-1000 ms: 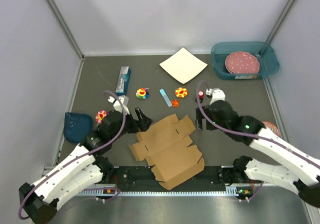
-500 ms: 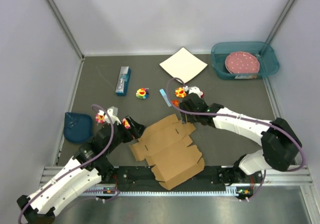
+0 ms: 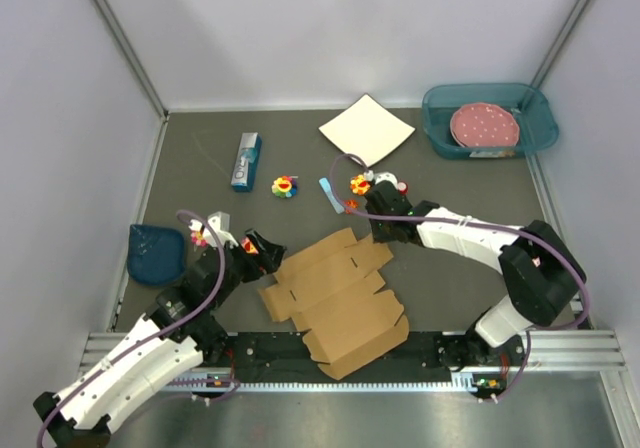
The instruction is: Fold the paper box
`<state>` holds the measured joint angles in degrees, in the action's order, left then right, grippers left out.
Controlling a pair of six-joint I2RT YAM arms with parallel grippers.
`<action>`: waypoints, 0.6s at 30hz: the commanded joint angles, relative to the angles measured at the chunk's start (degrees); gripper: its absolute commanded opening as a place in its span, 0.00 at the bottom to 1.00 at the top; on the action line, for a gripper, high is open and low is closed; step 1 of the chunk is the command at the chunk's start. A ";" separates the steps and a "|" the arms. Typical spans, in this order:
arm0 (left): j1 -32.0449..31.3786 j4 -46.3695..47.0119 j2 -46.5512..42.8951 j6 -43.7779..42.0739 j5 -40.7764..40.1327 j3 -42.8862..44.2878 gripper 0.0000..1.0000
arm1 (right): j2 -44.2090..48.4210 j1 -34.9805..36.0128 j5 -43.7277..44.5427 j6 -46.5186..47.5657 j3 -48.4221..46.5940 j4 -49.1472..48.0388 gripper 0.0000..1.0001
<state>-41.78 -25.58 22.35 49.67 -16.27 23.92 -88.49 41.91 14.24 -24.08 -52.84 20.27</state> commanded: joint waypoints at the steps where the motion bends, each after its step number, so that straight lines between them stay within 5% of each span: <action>1: -0.14 0.01 0.68 4.01 -5.59 2.09 0.92 | 1.73 -0.78 -1.67 -0.27 1.94 -2.78 0.17; 4: -0.14 -2.27 -0.81 9.37 -10.77 1.39 0.82 | 5.25 -0.86 -0.88 -0.80 3.35 -2.78 0.01; 6: -0.14 -2.54 -3.08 9.40 -11.94 0.60 0.83 | 8.49 -0.95 -0.27 -1.06 4.06 -2.43 0.00; 9: -0.14 -1.57 -4.94 5.53 -10.71 0.25 0.99 | 11.92 -1.22 0.35 -2.03 5.64 -1.21 0.00; 18: -0.06 2.20 2.41 1.40 -5.18 -0.11 0.99 | 27.48 -2.18 1.66 -9.58 14.51 2.05 0.00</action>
<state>-41.78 -27.20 20.10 53.82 -24.10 23.86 -65.89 40.27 13.89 -29.10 -40.75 20.27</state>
